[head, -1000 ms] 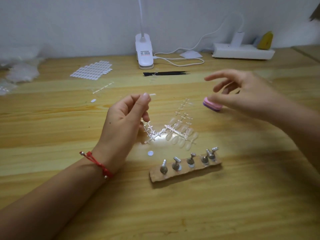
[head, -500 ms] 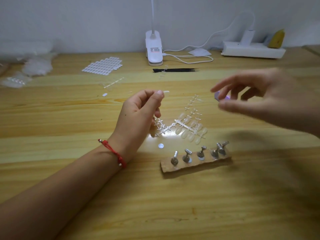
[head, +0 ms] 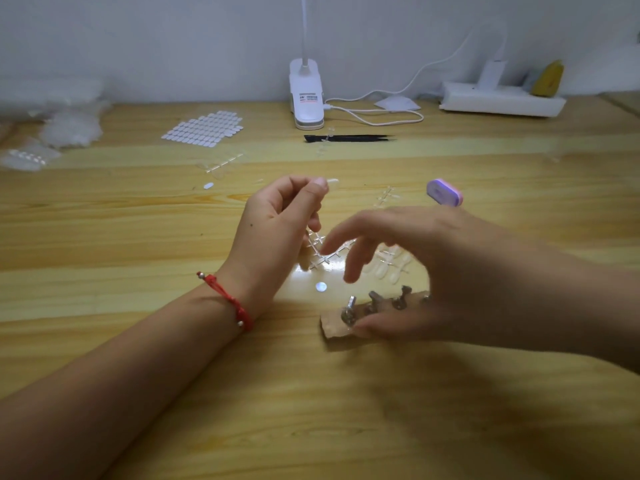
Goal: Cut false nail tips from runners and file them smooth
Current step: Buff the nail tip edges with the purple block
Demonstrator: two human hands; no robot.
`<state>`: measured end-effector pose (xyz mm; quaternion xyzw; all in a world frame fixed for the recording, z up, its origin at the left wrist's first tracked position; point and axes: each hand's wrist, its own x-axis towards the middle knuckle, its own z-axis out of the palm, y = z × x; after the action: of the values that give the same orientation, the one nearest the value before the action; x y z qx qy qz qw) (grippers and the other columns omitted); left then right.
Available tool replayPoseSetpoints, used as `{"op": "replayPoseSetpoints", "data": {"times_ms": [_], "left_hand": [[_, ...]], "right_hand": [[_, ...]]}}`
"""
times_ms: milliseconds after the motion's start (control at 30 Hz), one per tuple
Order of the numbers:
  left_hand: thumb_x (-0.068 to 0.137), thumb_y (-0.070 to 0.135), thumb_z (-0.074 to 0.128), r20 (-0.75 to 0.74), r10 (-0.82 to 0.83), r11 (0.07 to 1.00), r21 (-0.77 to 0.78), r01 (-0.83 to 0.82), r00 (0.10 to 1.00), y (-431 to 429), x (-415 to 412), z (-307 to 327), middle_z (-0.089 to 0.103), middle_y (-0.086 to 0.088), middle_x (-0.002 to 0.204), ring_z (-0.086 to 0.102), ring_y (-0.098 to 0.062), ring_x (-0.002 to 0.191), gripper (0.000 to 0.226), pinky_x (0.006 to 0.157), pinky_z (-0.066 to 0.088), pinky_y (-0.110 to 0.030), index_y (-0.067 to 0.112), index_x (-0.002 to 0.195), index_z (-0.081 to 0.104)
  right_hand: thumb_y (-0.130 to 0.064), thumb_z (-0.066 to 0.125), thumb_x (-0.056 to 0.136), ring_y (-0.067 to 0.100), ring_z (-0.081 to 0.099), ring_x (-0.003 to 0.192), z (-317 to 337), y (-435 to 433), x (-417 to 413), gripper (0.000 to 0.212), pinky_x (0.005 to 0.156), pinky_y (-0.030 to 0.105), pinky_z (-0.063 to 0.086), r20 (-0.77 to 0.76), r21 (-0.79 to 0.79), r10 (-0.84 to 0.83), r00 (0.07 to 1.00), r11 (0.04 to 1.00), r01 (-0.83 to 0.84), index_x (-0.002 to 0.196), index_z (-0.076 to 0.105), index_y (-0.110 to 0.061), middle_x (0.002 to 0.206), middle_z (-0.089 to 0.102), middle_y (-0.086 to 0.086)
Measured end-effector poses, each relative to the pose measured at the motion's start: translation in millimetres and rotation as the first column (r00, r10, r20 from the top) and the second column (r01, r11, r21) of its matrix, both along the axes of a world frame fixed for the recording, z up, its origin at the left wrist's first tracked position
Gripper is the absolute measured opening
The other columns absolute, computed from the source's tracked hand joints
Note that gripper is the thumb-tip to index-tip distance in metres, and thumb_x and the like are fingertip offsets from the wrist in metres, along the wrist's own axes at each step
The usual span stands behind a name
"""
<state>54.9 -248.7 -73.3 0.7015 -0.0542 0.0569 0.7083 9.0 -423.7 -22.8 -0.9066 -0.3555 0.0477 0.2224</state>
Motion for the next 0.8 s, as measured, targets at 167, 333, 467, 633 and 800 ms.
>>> {"op": "replayPoseSetpoints", "data": {"times_ms": [167,333,467,633,800], "left_hand": [[0.093,0.026,0.056,-0.014,-0.020,1.000,0.000,0.020,1.000,0.2,-1.9,0.6,0.050,0.006,0.058,0.042,-0.006,0.044,0.018,0.041,0.037,-0.015,0.022,0.076,0.062],[0.093,0.024,0.058,-0.001,-0.008,1.000,0.003,0.008,1.000,0.5,0.5,-1.1,0.051,0.013,0.055,0.047,-0.005,0.049,0.018,0.044,0.040,-0.017,0.024,0.075,0.063],[0.093,0.021,0.059,-0.008,-0.022,0.999,-0.028,0.022,1.000,0.1,2.1,-2.7,0.050,0.012,0.056,0.048,-0.003,0.049,0.018,0.039,0.037,-0.015,0.024,0.075,0.064],[0.092,0.021,0.059,0.000,-0.022,1.000,-0.013,0.022,1.000,0.2,2.1,-2.8,0.051,0.012,0.056,0.048,-0.003,0.051,0.017,0.041,0.037,-0.015,0.023,0.076,0.064],[0.092,0.020,0.059,-0.001,-0.020,1.000,-0.017,0.020,1.000,0.0,1.4,-2.1,0.050,0.013,0.055,0.047,-0.003,0.050,0.018,0.040,0.036,-0.015,0.022,0.075,0.063]], "right_hand": [[-0.052,0.067,0.070,0.002,0.049,0.093,-10.2,13.3,0.4,0.049,0.079,0.030,0.045,0.079,-0.073,0.024,0.997,0.997,-0.018,0.116,0.049,-0.047,0.093,0.061,-0.026],[-0.054,0.072,0.072,-0.002,0.057,0.105,-3.8,-9.4,7.4,0.055,0.098,0.018,0.039,0.037,0.056,0.040,0.999,0.998,-0.042,0.121,0.050,-0.047,0.106,0.062,-0.027],[-0.051,0.073,0.072,0.002,0.063,0.105,3.3,-35.2,9.5,0.058,0.106,0.060,0.033,0.053,0.025,0.001,0.999,1.000,-0.002,0.124,0.047,-0.049,0.104,0.065,-0.029],[-0.041,0.067,0.077,-0.005,0.063,0.093,-2.9,-33.4,2.6,0.044,0.115,0.061,0.017,0.001,0.034,0.000,1.000,0.999,0.000,0.119,0.053,-0.044,0.089,0.066,-0.025],[-0.027,0.075,0.077,0.002,0.058,0.088,-9.8,-30.2,-3.9,0.037,0.106,0.046,0.037,0.164,0.024,-0.001,0.987,1.000,-0.003,0.110,0.063,-0.038,0.083,0.062,-0.023]]}}
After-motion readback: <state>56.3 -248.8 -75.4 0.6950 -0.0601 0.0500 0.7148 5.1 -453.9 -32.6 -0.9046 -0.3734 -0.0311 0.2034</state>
